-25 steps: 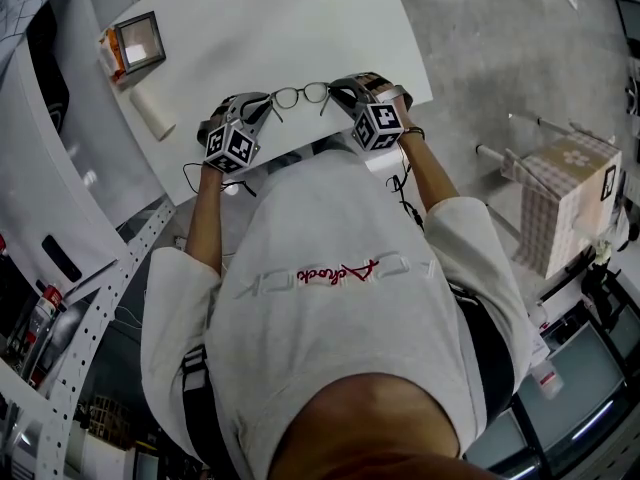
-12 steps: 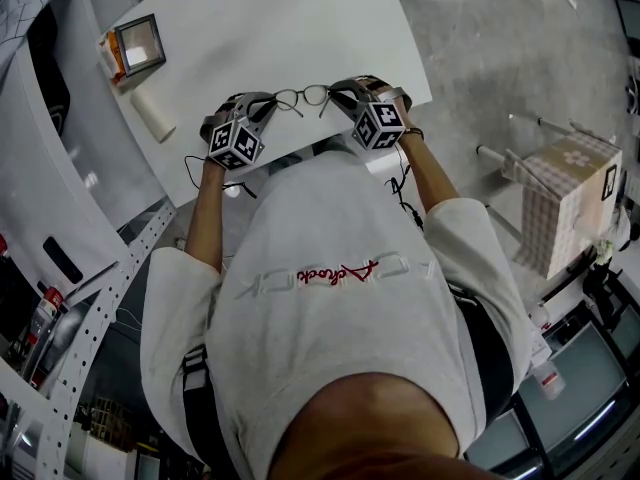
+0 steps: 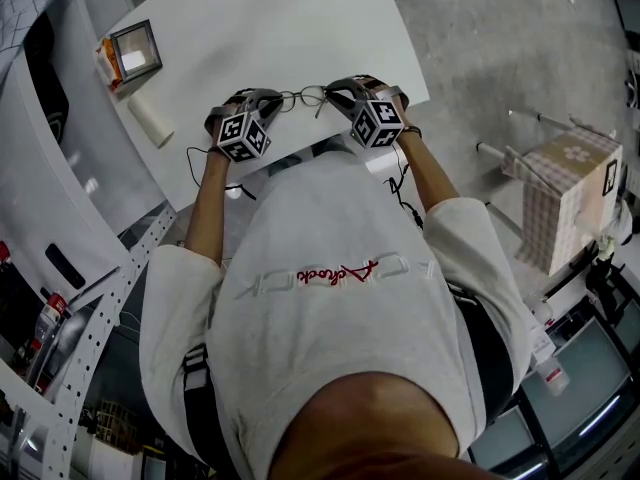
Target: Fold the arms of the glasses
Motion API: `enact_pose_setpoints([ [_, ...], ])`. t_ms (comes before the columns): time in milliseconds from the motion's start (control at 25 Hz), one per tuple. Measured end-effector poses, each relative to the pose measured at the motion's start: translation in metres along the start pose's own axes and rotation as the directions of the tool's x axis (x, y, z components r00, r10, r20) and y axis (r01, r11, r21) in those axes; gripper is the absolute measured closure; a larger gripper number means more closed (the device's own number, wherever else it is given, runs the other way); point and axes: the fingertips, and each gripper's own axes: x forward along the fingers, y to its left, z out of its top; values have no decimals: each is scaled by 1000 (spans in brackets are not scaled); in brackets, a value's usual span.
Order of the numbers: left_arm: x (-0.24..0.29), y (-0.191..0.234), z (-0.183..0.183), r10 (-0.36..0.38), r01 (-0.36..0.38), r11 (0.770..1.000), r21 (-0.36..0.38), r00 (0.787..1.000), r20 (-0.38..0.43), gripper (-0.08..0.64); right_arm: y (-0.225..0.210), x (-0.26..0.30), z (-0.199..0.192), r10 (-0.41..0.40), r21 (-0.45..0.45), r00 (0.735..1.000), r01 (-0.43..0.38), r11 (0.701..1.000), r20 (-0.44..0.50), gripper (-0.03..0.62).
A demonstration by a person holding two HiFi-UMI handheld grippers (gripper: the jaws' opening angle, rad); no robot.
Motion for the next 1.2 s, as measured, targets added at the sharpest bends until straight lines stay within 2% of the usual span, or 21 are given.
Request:
enact_pose_setpoints([
  [640, 16, 0, -4, -59, 59, 998, 2, 997, -53, 505, -1, -1, 1, 20, 14, 1000, -20, 1000, 12, 555],
  [1000, 17, 0, -3, -60, 60, 998, 2, 997, -45, 505, 3, 8, 7, 82, -13, 997, -81, 997, 13, 557],
  [1200, 17, 0, -4, -60, 60, 998, -2, 998, -33, 505, 4, 18, 10, 124, 1, 992, -124, 992, 13, 557],
])
